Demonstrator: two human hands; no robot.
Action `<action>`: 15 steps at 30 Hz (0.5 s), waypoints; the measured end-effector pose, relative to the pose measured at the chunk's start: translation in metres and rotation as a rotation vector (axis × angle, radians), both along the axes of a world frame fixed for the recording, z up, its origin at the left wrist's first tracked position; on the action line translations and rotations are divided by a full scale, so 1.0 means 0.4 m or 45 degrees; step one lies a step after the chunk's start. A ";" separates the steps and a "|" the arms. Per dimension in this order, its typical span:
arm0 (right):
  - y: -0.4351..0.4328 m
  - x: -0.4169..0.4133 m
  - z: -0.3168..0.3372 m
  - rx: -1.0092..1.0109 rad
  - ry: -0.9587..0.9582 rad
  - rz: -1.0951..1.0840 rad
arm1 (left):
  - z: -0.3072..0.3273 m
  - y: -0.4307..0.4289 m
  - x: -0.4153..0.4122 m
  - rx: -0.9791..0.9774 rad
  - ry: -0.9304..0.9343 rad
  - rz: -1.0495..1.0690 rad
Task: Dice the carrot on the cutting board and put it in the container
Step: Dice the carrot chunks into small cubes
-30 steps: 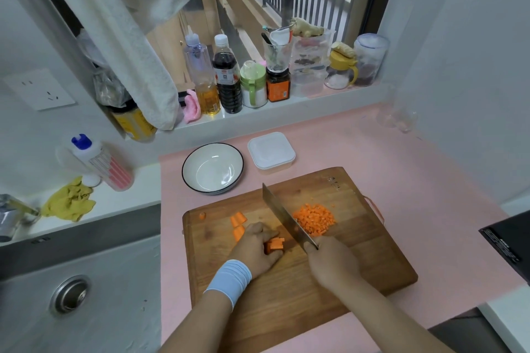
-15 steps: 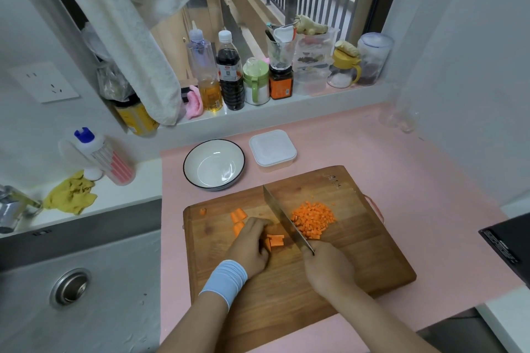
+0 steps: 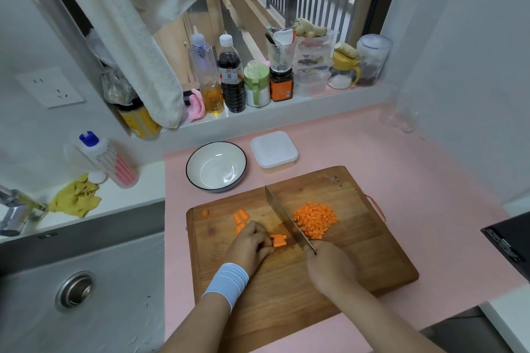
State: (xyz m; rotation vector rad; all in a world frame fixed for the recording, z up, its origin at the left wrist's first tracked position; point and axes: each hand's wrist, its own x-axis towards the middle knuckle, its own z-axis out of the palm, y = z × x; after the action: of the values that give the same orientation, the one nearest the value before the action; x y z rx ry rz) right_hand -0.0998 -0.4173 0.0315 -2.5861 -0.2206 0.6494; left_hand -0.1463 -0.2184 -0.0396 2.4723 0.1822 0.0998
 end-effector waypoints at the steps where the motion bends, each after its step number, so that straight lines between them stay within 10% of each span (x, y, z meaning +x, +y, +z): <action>1: 0.000 -0.001 0.001 0.001 -0.002 -0.001 | -0.003 -0.003 -0.005 -0.026 0.001 0.024; 15: 0.007 -0.005 0.003 -0.016 -0.012 0.005 | -0.021 -0.036 -0.035 -0.125 -0.068 0.047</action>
State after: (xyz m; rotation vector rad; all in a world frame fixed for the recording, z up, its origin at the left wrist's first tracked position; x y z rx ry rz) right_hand -0.1019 -0.4146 0.0328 -2.6020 -0.2255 0.6422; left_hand -0.1605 -0.2330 -0.0482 2.3663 0.2050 0.1685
